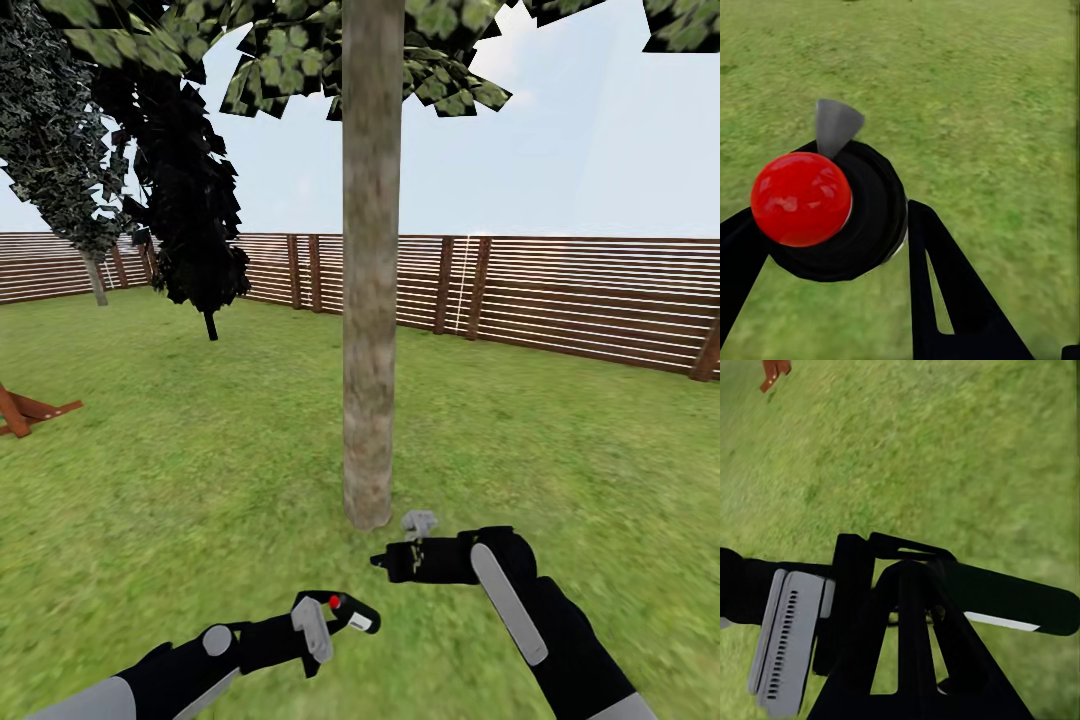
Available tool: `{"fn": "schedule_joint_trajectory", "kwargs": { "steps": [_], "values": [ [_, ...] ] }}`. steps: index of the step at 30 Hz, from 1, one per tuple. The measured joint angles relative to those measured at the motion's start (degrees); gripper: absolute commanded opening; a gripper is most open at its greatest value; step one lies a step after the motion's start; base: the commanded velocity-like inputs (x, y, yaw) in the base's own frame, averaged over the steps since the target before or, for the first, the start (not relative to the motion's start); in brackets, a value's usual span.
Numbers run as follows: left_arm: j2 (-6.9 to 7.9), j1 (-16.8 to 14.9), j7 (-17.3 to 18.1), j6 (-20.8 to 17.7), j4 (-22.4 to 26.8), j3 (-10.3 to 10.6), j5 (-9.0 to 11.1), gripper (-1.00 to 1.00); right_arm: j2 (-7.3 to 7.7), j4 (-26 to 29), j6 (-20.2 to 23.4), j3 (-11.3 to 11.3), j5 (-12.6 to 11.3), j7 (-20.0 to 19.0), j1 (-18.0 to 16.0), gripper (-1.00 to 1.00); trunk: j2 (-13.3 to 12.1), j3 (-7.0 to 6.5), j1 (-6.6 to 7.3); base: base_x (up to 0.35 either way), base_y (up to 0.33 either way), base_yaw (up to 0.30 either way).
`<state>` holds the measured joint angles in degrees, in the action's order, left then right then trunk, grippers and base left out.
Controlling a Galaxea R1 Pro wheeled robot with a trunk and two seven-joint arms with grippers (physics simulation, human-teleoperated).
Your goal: In the garden, pick up the pesticide atomizer on the floor and spray pesticide onto both trees until each tree trunk is fully covered.
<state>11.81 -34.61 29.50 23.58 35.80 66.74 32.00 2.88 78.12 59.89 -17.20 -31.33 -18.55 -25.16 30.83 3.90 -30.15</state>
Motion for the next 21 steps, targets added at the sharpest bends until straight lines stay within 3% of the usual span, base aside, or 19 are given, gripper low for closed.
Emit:
{"fn": "schedule_joint_trajectory", "kwargs": {
  "steps": [10,13,18,21],
  "values": [
    [-0.06,0.01,-0.09,-0.09,0.48,0.01,-0.04,-1.0,-0.63,-0.3,-0.01,-0.37,0.55,2.13,0.0,-1.0,0.0,0.0,0.0,0.0,0.0,0.0],
    [-0.04,0.01,-0.11,-0.11,0.55,0.01,-0.04,-1.0,-1.57,-0.88,-0.02,-0.44,0.51,4.46,0.0,-1.0,0.0,0.0,0.0,0.0,0.0,0.0],
    [0.03,0.01,-0.13,-0.1,2.76,0.03,-0.08,-1.0,-2.26,-1.98,-0.02,-0.52,0.44,5.4,0.0,-1.0,0.0,0.0,0.0,0.0,0.0,0.0],
    [0.07,0.01,-0.14,-0.15,3.54,0.05,-0.11,-1.0,-3.53,-3.58,-0.09,-0.89,0.45,5.6,-0.01,-1.0,0.0,0.0,0.0,0.0,0.0,0.0]
  ]
}}
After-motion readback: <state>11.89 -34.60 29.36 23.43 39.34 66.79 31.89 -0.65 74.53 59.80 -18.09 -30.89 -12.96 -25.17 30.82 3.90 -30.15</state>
